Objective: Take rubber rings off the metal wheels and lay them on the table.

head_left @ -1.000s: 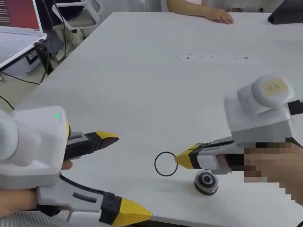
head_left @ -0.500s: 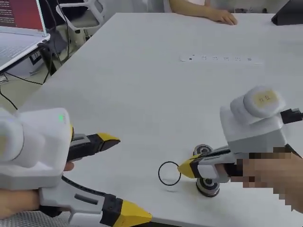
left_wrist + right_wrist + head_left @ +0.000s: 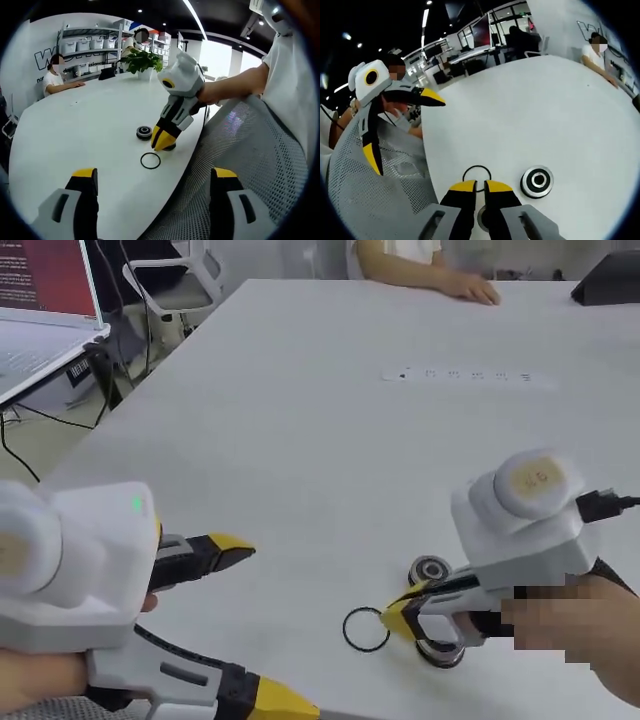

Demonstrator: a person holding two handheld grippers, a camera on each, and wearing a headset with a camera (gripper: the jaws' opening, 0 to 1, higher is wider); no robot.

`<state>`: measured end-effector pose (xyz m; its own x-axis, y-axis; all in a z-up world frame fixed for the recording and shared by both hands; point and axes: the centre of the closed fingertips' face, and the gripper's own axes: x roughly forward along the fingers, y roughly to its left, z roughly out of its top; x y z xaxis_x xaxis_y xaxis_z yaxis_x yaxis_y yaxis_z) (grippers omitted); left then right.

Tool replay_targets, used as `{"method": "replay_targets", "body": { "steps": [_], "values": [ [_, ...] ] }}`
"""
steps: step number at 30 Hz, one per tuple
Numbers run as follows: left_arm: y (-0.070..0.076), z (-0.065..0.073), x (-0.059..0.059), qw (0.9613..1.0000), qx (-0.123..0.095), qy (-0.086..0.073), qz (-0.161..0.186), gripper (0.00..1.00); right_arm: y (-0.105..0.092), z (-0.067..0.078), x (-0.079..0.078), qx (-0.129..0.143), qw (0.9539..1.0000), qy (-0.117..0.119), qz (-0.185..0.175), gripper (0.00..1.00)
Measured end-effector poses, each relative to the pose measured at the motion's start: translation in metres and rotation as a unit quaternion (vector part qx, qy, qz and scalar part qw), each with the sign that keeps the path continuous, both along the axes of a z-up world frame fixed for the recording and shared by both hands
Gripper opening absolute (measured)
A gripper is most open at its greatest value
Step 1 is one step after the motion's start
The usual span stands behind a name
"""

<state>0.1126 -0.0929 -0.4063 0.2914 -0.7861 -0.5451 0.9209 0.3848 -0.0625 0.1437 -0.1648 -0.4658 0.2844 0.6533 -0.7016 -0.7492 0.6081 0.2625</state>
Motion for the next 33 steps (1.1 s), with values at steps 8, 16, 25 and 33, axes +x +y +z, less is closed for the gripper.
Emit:
{"method": "replay_targets", "body": {
  "steps": [8,16,25,33],
  "values": [
    [-0.001,-0.001,-0.002,1.0,0.006,0.0,-0.006,0.91,-0.007,0.01,0.005,0.001,0.9998,-0.015,-0.009,0.04],
    [-0.001,-0.001,-0.004,0.9999,0.009,-0.001,-0.012,0.9,-0.019,0.032,0.01,0.022,0.9986,-0.036,-0.03,0.04],
    [-0.004,0.001,-0.006,0.9998,0.003,-0.001,-0.017,0.9,-0.041,0.056,0.014,0.022,0.9969,-0.06,-0.045,0.07],
    [-0.005,-0.002,-0.009,0.9994,0.014,-0.002,-0.031,0.9,-0.064,0.036,0.004,-0.008,0.9977,-0.053,-0.042,0.1]
  ]
}}
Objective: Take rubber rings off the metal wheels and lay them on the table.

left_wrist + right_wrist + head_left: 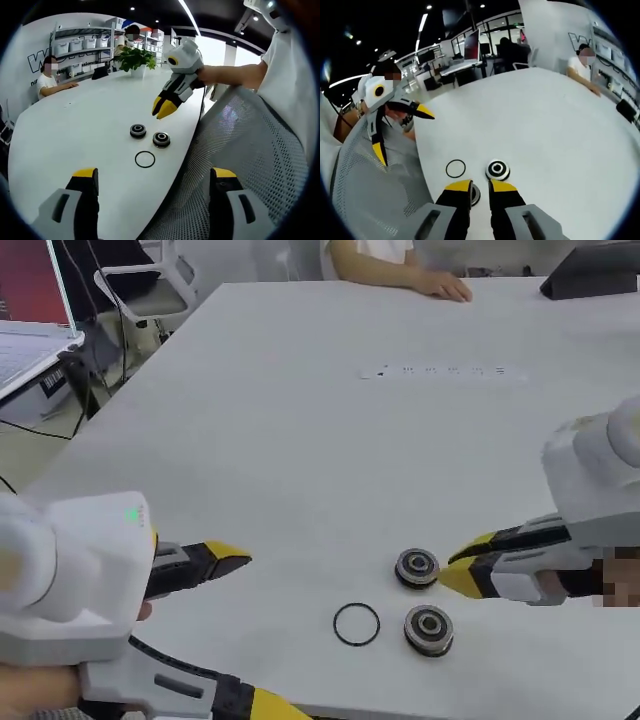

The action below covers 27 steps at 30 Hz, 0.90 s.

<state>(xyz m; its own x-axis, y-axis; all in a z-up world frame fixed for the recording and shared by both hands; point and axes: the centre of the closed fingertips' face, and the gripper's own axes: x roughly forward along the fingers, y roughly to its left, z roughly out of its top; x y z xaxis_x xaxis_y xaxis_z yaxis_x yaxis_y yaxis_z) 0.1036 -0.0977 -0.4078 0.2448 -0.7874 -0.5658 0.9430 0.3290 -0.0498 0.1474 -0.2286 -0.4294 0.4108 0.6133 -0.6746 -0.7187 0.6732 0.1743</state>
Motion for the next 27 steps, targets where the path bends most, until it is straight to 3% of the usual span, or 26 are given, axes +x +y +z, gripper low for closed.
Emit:
{"method": "replay_targets", "body": {
  "steps": [3,8,12,17,21,27],
  "values": [
    [-0.001,-0.001,-0.001,1.0,0.004,-0.001,-0.009,0.91,0.003,-0.006,-0.008,0.017,0.9994,0.024,0.017,0.13],
    [-0.008,0.003,-0.006,0.9982,0.024,-0.021,-0.051,0.9,-0.003,-0.022,-0.019,-0.022,0.9977,0.036,0.054,0.16],
    [-0.018,0.014,-0.006,0.997,0.021,-0.028,-0.069,0.86,-0.002,-0.028,-0.027,-0.023,0.9954,0.048,0.079,0.19],
    [-0.036,0.035,0.007,0.9948,0.004,-0.059,-0.082,0.85,-0.002,-0.033,-0.03,-0.029,0.9938,0.054,0.093,0.2],
    [-0.048,0.042,0.013,0.9936,-0.005,-0.067,-0.09,0.84,-0.004,-0.035,-0.03,-0.027,0.9936,0.059,0.093,0.2],
    [-0.064,0.044,0.021,0.989,0.008,-0.086,-0.12,0.81,-0.002,-0.037,-0.029,-0.023,0.9938,0.056,0.093,0.2]
  ]
}}
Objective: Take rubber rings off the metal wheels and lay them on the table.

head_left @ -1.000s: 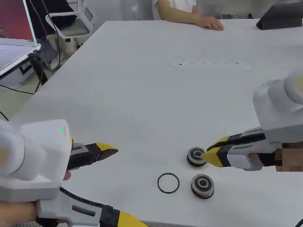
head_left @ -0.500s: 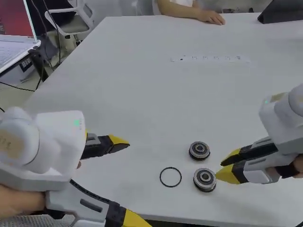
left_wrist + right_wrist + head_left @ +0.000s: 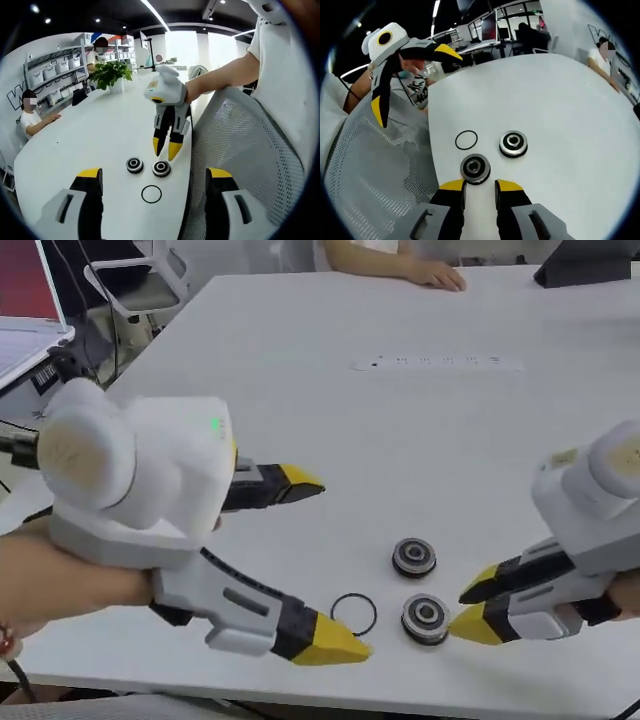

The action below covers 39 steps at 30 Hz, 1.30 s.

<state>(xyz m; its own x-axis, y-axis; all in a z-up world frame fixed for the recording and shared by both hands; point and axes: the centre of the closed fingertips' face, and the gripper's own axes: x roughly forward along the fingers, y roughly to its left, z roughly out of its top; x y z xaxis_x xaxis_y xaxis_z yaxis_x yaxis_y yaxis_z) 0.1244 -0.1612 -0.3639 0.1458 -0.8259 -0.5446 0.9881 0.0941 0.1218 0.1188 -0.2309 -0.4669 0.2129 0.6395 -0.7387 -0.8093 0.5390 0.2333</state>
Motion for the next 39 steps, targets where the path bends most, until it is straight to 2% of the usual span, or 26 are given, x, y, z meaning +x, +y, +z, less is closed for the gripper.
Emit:
{"method": "replay_targets", "body": {
  "steps": [6,9,12,15,17,20,23,26,28,29,30,31,33,36,38,39],
  "values": [
    [-0.024,0.006,0.006,0.9997,-0.01,-0.011,-0.018,0.75,0.002,-0.003,0.0,-0.002,0.9999,-0.005,0.012,0.2],
    [-0.039,0.012,0.003,0.9989,-0.034,-0.01,-0.03,0.73,0.003,-0.002,0.001,-0.001,0.9998,-0.013,0.013,0.2],
    [-0.049,0.011,0.003,0.9983,-0.046,0.0,-0.034,0.67,0.004,-0.002,0.001,0.0,0.9998,-0.015,0.016,0.2],
    [-0.058,0.005,0.004,0.998,-0.051,0.006,-0.037,0.64,0.006,-0.004,0.0,0.001,0.9998,-0.012,0.019,0.2],
    [-0.063,-0.002,0.006,0.9981,-0.05,0.009,-0.036,0.63,0.007,-0.004,0.0,0.001,0.9997,-0.015,0.022,0.2],
    [-0.063,-0.022,0.012,0.9993,-0.023,0.002,-0.029,0.58,0.007,-0.004,0.0,0.004,0.9996,-0.016,0.022,0.21],
    [-0.061,-0.037,0.016,0.9998,-0.007,0.001,-0.02,0.55,0.008,-0.004,0.0,0.005,0.9996,-0.018,0.023,0.21],
    [-0.057,-0.049,0.02,0.9999,-0.012,0.006,0.007,0.52,0.009,-0.004,0.0,0.005,0.9994,-0.02,0.027,0.21],
    [-0.056,-0.054,0.018,0.9999,-0.002,0.016,0.004,0.5,0.01,-0.005,-0.001,0.006,0.9994,-0.017,0.029,0.21],
    [-0.058,-0.054,0.016,0.9999,-0.008,0.012,0.002,0.49,0.009,-0.009,-0.003,-0.001,0.9993,-0.016,0.034,0.2],
    [-0.06,-0.054,0.017,0.9997,-0.019,0.013,0.006,0.47,0.009,-0.01,-0.003,-0.006,0.9991,-0.017,0.038,0.2],
    [-0.061,-0.056,0.015,0.9997,-0.018,0.019,0.004,0.45,0.01,-0.011,-0.004,-0.008,0.999,-0.017,0.04,0.2],
    [-0.062,-0.065,0.01,0.9996,-0.007,0.029,-0.003,0.41,0.01,-0.012,-0.004,-0.014,0.9988,-0.021,0.043,0.2],
    [-0.065,-0.074,0.005,0.9996,-0.003,0.027,-0.011,0.37,0.011,-0.013,-0.004,-0.014,0.9986,-0.024,0.046,0.2],
    [-0.066,-0.083,-0.001,0.9991,0.009,0.037,-0.02,0.35,0.011,-0.014,-0.006,-0.017,0.9985,-0.02,0.048,0.2],
    [-0.065,-0.087,-0.001,0.9991,0.016,0.032,-0.025,0.34,0.01,-0.016,-0.007,-0.021,0.9983,-0.02,0.051,0.2]
  ]
}}
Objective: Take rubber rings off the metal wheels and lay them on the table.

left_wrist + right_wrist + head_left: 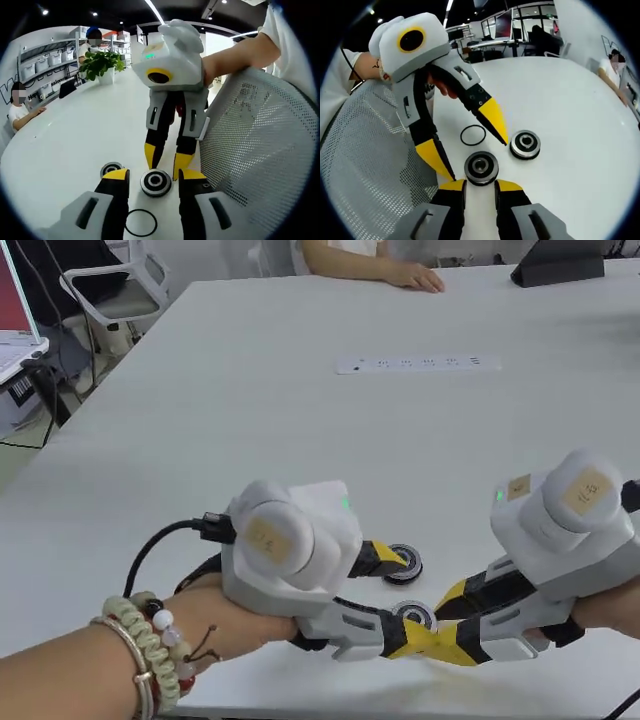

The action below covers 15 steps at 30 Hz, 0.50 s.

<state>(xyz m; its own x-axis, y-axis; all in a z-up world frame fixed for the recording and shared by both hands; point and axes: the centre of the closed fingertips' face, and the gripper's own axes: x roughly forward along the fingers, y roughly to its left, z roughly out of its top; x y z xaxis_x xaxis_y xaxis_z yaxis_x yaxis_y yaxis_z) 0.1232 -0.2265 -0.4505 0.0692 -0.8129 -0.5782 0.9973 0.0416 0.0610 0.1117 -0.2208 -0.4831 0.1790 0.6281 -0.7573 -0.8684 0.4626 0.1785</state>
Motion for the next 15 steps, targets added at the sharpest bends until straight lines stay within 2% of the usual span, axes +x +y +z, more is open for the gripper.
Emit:
{"method": "replay_targets", "body": {
  "steps": [2,5,12,15],
  "values": [
    [0.0009,-0.0032,0.0027,1.0,0.004,0.0,0.005,0.31,-0.0006,0.0012,-0.0001,0.0,1.0,-0.002,0.001,0.19],
    [0.0033,-0.0043,0.0061,0.9997,-0.001,0.014,0.021,0.31,-0.0008,0.0015,0.0003,0.001,1.0,-0.002,0.0,0.19],
    [0.0046,-0.0066,0.0046,0.9998,-0.001,0.013,0.018,0.21,-0.0015,0.0019,0.0013,0.003,1.0,-0.004,-0.003,0.19],
    [0.0044,-0.0101,0.0018,0.9998,0.005,0.015,0.014,0.19,-0.0016,0.0015,0.0013,0.003,1.0,-0.005,-0.002,0.19]
  ]
}}
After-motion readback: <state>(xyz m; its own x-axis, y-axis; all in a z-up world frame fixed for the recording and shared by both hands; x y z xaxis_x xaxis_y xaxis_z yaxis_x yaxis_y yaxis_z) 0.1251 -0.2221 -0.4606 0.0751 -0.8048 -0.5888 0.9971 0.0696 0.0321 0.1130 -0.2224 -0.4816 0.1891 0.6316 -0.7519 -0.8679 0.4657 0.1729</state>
